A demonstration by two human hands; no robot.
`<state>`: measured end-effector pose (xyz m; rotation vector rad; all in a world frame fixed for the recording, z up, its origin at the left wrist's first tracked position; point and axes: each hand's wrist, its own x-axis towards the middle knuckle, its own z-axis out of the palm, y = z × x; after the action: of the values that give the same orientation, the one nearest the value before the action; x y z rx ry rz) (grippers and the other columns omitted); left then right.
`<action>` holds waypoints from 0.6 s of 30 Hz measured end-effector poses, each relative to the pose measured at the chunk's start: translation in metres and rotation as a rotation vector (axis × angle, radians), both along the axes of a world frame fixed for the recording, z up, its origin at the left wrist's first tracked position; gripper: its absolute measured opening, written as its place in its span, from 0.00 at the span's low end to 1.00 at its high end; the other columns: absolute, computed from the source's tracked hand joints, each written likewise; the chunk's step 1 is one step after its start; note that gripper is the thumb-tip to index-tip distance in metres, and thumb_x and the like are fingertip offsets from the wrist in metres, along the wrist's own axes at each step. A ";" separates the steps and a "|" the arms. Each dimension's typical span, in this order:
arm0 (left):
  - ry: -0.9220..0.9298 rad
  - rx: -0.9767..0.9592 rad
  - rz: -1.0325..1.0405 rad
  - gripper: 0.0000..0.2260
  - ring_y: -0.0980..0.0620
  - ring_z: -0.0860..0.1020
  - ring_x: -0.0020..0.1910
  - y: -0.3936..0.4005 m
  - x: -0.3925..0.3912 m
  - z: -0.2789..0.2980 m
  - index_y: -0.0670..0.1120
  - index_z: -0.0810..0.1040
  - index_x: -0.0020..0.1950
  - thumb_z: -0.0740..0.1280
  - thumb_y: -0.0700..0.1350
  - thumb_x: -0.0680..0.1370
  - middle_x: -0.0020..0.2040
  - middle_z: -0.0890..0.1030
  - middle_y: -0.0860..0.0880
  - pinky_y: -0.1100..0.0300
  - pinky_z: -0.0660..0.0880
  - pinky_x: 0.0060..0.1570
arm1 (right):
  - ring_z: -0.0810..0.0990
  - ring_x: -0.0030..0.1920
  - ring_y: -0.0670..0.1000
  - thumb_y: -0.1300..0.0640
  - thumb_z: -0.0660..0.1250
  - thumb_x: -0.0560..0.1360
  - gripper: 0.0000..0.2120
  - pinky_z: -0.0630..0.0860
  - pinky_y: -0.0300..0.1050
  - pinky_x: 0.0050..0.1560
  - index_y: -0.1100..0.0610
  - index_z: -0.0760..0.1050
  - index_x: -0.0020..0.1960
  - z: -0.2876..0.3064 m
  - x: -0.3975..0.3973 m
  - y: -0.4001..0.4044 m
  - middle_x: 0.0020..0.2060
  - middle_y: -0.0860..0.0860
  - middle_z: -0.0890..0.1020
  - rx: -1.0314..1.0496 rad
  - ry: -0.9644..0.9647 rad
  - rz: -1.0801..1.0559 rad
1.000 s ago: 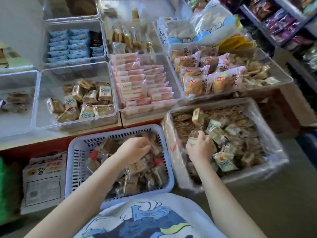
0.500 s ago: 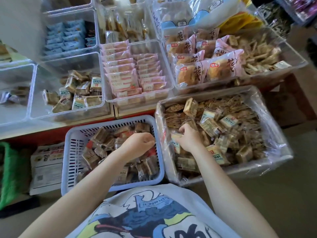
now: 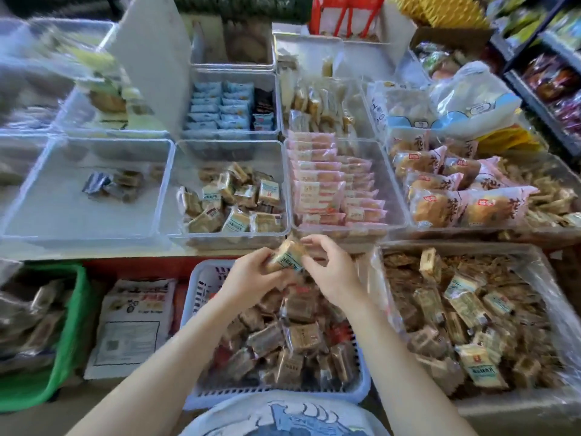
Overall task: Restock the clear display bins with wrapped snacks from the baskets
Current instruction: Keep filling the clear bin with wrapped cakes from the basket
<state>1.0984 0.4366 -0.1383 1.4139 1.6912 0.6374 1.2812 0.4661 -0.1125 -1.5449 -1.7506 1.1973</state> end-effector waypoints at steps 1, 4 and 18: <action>0.030 0.009 0.058 0.09 0.56 0.75 0.35 0.001 -0.026 -0.004 0.52 0.77 0.45 0.74 0.54 0.74 0.36 0.79 0.54 0.65 0.67 0.32 | 0.76 0.61 0.42 0.57 0.68 0.79 0.14 0.71 0.31 0.57 0.50 0.75 0.65 -0.008 -0.024 0.005 0.60 0.43 0.78 0.031 -0.038 -0.025; 0.074 0.035 0.274 0.11 0.53 0.79 0.38 0.006 -0.099 -0.012 0.51 0.77 0.49 0.70 0.57 0.76 0.38 0.80 0.55 0.56 0.74 0.36 | 0.64 0.73 0.49 0.57 0.65 0.80 0.25 0.63 0.42 0.72 0.52 0.64 0.76 -0.033 -0.087 0.021 0.73 0.49 0.67 0.097 -0.256 0.068; 0.530 0.057 -0.194 0.22 0.48 0.65 0.72 0.065 -0.164 -0.061 0.53 0.75 0.69 0.58 0.62 0.81 0.72 0.70 0.52 0.48 0.64 0.68 | 0.38 0.80 0.53 0.56 0.62 0.79 0.38 0.47 0.52 0.80 0.50 0.42 0.81 -0.076 -0.128 0.037 0.81 0.52 0.44 0.092 -0.849 0.359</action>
<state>0.9348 0.5017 -0.1992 1.8770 1.9061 0.2088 1.1534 0.5027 -0.1888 -1.8858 -2.6605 0.5902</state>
